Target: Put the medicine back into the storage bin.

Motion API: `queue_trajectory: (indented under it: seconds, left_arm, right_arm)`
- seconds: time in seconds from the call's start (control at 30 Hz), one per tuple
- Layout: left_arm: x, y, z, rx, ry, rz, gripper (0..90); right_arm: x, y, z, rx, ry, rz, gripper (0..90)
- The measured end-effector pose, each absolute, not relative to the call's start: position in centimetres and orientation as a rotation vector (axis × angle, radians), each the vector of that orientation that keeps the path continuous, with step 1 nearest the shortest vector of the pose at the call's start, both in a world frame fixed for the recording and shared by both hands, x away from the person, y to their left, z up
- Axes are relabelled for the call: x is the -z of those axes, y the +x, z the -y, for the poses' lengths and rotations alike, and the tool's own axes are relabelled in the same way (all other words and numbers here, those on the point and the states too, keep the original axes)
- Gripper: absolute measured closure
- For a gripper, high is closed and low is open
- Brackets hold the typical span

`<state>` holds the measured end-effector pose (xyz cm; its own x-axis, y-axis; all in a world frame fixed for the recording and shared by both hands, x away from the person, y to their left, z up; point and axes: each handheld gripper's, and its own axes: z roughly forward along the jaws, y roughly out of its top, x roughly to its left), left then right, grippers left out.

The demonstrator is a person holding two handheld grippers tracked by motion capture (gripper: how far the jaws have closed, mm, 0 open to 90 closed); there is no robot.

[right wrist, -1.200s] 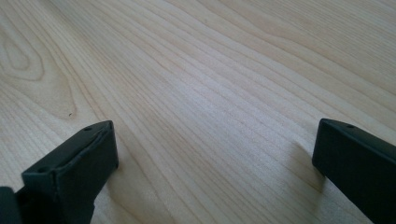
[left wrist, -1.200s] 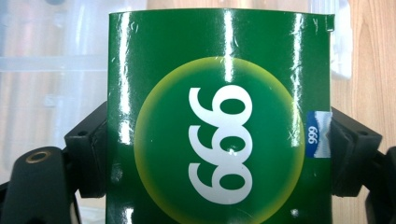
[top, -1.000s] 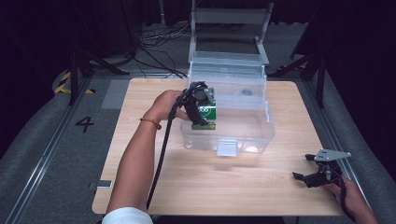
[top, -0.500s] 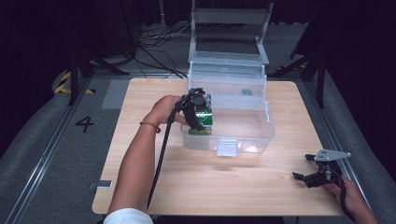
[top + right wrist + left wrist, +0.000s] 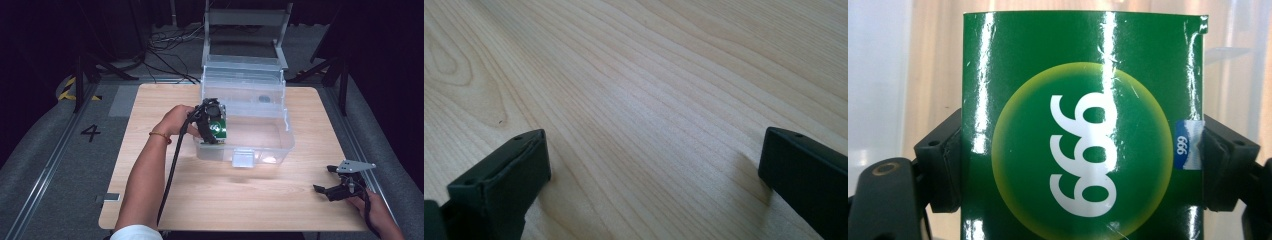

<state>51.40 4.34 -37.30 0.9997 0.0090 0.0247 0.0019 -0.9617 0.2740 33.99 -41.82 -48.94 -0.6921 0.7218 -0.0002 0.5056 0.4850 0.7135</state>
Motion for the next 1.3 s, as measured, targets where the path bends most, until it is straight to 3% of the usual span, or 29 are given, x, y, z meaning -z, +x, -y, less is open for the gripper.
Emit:
queue_trajectory:
  seconds: [1.3]
  left_arm:
    - [38.03, 51.23, -3.89, -0.023, 2.895, -0.068, 14.9]
  right_arm:
    - [48.94, 33.97, 41.82, -1.021, 1.033, -2.436, 0.6]
